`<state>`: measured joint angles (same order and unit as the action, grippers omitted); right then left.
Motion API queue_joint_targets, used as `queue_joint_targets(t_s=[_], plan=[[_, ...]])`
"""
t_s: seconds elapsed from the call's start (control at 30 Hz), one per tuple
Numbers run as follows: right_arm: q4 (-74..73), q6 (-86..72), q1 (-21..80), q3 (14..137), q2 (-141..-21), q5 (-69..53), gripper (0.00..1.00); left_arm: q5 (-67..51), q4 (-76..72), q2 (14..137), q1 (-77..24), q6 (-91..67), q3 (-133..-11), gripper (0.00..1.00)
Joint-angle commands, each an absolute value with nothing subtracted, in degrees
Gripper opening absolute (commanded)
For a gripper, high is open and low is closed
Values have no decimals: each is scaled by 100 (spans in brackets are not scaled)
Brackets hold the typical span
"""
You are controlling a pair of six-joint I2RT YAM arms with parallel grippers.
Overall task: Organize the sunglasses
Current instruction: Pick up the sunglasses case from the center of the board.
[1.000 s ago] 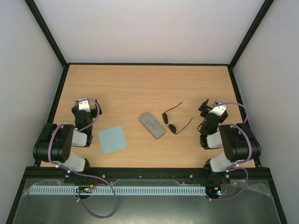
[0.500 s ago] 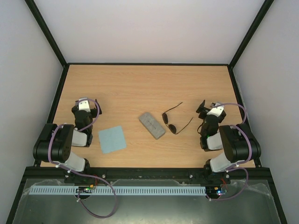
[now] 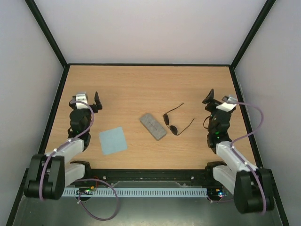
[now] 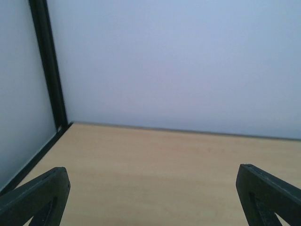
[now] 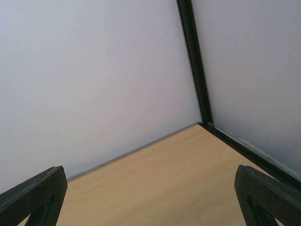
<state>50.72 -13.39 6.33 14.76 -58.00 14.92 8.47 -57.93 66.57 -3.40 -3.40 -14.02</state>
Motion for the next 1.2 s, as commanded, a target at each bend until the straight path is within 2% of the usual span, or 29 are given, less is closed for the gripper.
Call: queue_joint_targets(t_s=[0.0,0.17,0.3,0.4,0.53,0.67,0.77,0.83,0.93,1.17], plan=[[1829,-2468,615,2881,-5111,847,99,800,-4040,5959,-518,-505,-2266,100],[28,-2836,604,4069,-5037,61,99,1989,-980,5899,-721,-2416,-4180,100],[-689,-3932,584,4224,-4953,167,99,599,384,6501,-976,-3021,-5512,99],[-771,-3674,583,4389,-5136,-721,99,494,1822,7118,-1337,-2720,-6465,100],[-1265,-3432,831,4753,-5850,-1352,99,-299,1924,6870,-1280,-2722,-6131,100],[-1569,-3370,1472,5052,-6405,-1049,98,-2346,1169,6605,-739,-3279,-5307,100],[-1900,-3183,2523,5431,-6892,-359,100,-3946,449,6790,-302,-3753,-4673,100],[-2217,-2960,3066,5701,-7360,-129,98,-3697,992,6748,-354,-3401,-4726,99],[-2610,-2727,3487,6016,-7932,-147,98,-2841,1621,6019,-422,-3183,-4667,99],[-3057,-2327,4207,6511,-9115,-1,99,-2117,2210,4449,-422,-3812,-4401,100]])
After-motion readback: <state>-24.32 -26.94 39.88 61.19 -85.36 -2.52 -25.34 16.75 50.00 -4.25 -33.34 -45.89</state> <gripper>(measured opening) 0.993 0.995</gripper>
